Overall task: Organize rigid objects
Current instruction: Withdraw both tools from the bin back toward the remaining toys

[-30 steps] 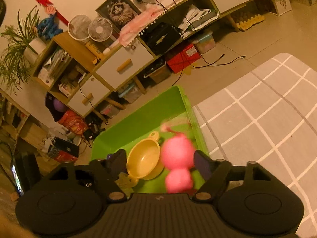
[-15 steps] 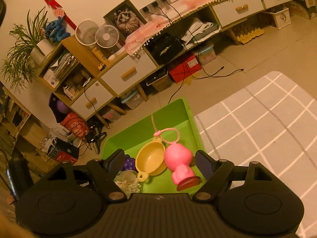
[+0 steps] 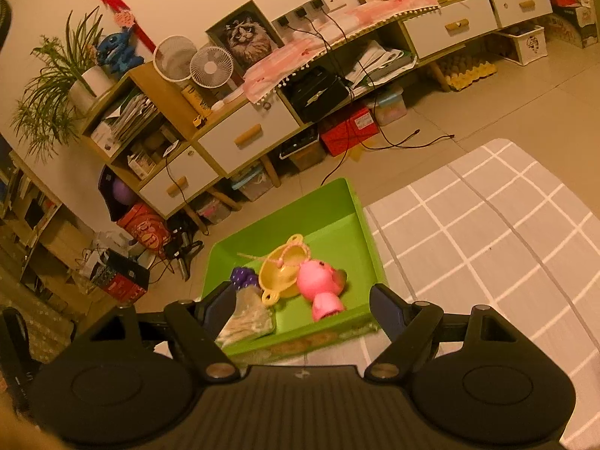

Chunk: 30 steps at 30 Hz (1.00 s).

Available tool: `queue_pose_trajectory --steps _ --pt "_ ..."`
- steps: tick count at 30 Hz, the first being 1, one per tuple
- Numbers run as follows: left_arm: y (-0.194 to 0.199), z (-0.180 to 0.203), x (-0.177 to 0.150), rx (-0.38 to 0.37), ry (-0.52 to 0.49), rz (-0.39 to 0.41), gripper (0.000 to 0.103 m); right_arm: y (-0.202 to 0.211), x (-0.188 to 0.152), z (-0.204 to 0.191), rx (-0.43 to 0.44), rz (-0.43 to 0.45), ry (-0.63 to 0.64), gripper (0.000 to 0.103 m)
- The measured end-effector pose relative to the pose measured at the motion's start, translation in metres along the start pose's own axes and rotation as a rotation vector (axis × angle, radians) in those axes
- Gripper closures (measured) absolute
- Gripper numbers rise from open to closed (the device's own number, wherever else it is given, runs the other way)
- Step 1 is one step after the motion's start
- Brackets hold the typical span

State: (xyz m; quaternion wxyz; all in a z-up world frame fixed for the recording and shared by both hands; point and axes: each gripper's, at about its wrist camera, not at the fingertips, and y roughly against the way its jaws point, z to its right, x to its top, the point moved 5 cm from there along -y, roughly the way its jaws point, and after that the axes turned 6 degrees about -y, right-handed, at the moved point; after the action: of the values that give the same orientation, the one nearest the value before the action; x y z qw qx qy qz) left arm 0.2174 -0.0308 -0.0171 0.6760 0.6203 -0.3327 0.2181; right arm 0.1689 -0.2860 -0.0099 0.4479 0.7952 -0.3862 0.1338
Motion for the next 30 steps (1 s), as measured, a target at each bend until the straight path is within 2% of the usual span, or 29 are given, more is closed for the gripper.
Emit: queue_pose_trajectory --steps 6,8,13,17,19,30 --pt "0.020 0.001 -0.012 -0.021 0.004 0.023 0.006 0.013 -0.015 -0.002 -0.005 -0.019 0.025 0.039" --pt "0.026 0.000 -0.018 -0.027 0.014 0.035 0.002 0.016 -0.021 -0.002 -0.014 -0.023 0.038 0.038" --pt "0.036 0.006 -0.035 -0.049 0.018 0.039 0.002 0.022 -0.035 -0.003 -0.028 -0.041 0.074 0.038" --pt "0.044 0.008 -0.046 -0.051 0.006 0.047 0.002 0.026 -0.047 -0.002 0.000 -0.061 0.068 0.036" --pt "0.046 0.009 -0.053 -0.050 0.003 0.047 0.002 0.028 -0.052 0.000 0.016 -0.065 0.063 0.031" --pt "0.039 -0.002 -0.099 -0.040 0.028 0.009 0.002 0.023 -0.074 0.003 -0.011 -0.053 0.154 0.030"
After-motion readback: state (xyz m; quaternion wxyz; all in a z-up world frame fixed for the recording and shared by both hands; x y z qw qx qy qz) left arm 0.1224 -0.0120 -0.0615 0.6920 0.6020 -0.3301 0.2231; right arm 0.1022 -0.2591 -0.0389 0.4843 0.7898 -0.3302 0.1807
